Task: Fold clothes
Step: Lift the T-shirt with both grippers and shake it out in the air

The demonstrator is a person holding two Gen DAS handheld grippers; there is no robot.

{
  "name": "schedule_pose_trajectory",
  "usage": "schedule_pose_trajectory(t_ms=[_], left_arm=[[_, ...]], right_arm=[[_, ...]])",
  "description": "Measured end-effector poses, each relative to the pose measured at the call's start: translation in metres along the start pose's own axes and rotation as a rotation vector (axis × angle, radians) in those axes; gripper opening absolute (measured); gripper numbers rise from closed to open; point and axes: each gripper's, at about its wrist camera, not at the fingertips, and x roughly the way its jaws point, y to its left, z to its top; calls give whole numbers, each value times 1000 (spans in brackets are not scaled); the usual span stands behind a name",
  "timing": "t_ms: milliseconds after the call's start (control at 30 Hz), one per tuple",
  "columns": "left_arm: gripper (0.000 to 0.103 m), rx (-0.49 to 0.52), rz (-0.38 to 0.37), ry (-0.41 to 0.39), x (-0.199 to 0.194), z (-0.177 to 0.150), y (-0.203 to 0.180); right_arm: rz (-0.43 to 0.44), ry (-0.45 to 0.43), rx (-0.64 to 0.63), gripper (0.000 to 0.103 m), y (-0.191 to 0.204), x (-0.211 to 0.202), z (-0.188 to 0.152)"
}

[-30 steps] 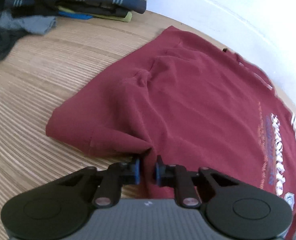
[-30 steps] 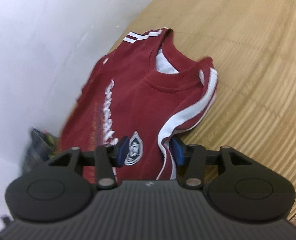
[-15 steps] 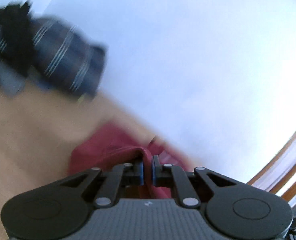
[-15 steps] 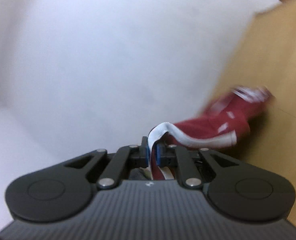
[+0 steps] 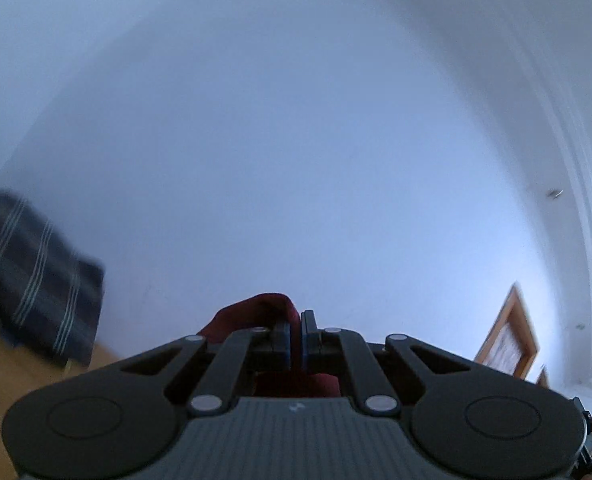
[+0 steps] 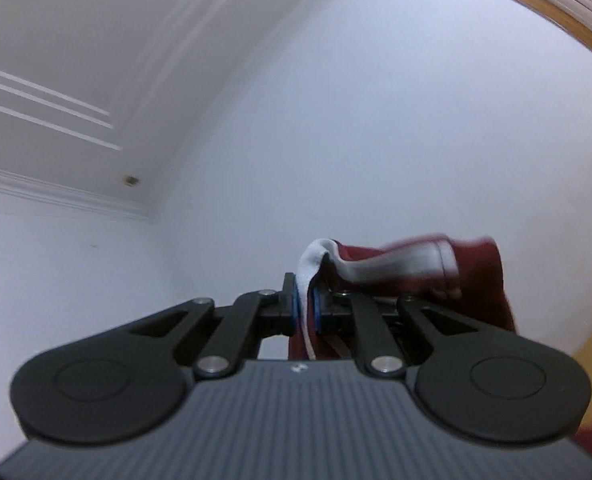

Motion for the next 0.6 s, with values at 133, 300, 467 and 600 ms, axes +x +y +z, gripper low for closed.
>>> schedule_pose_trajectory(t_ms=[133,300,467,600], left_arm=[[5,135,-18,-128,-37,55,-50],[5,288,28,-213,-42,107,-104],[6,320,117,-174,4,104,-111],[6,311,229,-28,82,60,-82]], right_arm=[[85,-100,-133,11,63,-16,20],[74,-174,-310,11,117,-26,37],[-48,-148,-330,11,102,-8,18],[-175,-96,-375,11,60,16,-1]])
